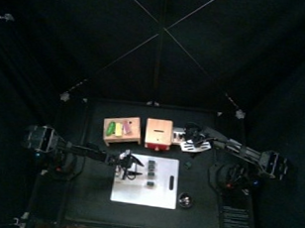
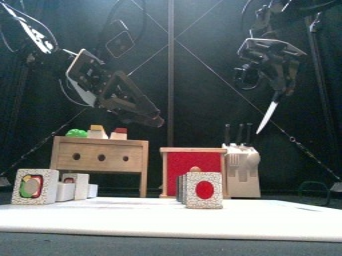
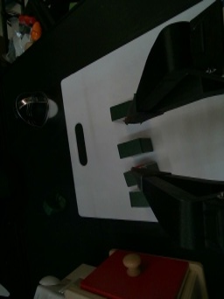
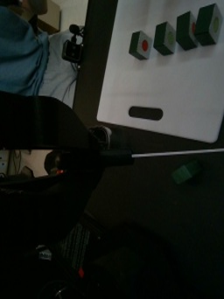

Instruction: Place pairing knife back into holder

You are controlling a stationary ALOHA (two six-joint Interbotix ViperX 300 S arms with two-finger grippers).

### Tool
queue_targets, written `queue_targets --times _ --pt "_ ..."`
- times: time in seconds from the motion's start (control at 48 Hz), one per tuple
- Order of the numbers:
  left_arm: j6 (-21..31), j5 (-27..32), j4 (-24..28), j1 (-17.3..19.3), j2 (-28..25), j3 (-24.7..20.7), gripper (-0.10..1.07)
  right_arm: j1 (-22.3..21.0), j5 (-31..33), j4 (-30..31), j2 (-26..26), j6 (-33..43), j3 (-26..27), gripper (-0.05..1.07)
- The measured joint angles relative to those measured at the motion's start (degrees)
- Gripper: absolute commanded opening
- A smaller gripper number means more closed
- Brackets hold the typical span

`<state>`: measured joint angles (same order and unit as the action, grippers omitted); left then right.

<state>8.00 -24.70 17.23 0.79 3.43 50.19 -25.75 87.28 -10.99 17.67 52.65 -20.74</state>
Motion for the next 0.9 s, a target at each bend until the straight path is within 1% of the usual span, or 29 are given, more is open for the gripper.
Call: queue_targets --times 0.25,0.521,0.896 --pt "0.00 0.00 0.18 -0.09 0.09 0.09 0.83 -2.46 0.09 0.35 -3.16 -0.26 0.62 0.13" --pt "0.00 0.00 0.18 0.00 0.09 0.79 0.83 -3.69 0.00 1.14 -3.60 -0.62 1.14 0.13" --pt "0.00 0.00 0.26 0.00 0.09 0.88 0.83 -3.60 -1.76 0.88 -5.27 -1.58 1.23 0.13"
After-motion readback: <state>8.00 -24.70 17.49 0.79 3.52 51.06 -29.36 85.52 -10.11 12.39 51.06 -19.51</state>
